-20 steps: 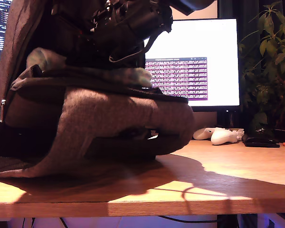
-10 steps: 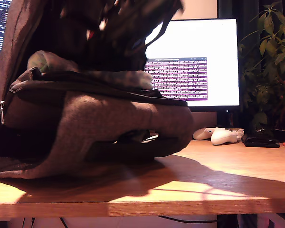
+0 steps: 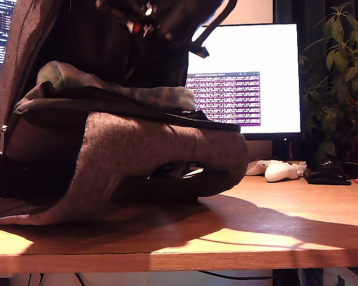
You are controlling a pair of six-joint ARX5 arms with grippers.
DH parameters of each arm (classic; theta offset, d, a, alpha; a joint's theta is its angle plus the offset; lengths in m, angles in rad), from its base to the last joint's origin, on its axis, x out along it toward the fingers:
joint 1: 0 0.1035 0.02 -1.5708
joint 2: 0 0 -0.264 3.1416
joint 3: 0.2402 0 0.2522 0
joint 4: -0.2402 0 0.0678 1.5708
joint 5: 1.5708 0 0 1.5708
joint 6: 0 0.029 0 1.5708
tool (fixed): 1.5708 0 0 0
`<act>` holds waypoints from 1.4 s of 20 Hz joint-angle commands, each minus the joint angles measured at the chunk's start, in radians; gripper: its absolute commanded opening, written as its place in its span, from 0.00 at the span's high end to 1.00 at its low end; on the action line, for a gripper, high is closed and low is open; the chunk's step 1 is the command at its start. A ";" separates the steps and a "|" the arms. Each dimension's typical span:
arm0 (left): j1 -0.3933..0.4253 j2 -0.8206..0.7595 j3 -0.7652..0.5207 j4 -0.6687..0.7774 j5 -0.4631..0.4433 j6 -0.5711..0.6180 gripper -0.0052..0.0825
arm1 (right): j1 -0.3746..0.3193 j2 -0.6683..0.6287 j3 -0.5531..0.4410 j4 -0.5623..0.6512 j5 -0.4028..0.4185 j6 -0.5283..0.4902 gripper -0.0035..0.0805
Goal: Pack the pair of socks inside the grey Google backpack
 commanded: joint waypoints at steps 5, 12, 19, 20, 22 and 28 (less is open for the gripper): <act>0.011 -0.017 0.051 0.050 0.010 -0.003 0.97 | 0.005 -0.092 -0.015 -0.072 0.002 -0.002 0.97; 0.011 -0.017 0.051 0.043 0.025 -0.010 0.97 | 0.002 -0.282 -0.203 -0.035 0.086 -0.002 0.97; 0.011 -0.017 0.051 0.043 0.034 -0.011 0.97 | -0.081 -0.528 -0.456 -0.012 0.105 -0.002 0.97; 0.011 -0.017 0.051 0.043 0.036 -0.010 0.97 | -0.095 -0.531 -0.474 0.021 0.104 -0.002 0.97; 0.011 -0.017 0.051 0.044 0.037 -0.011 0.97 | -0.122 -0.509 -0.486 0.080 0.092 -0.002 0.97; 0.011 -0.017 0.051 -0.003 0.040 -0.028 0.95 | -0.153 -0.478 -0.486 0.120 0.074 -0.002 0.97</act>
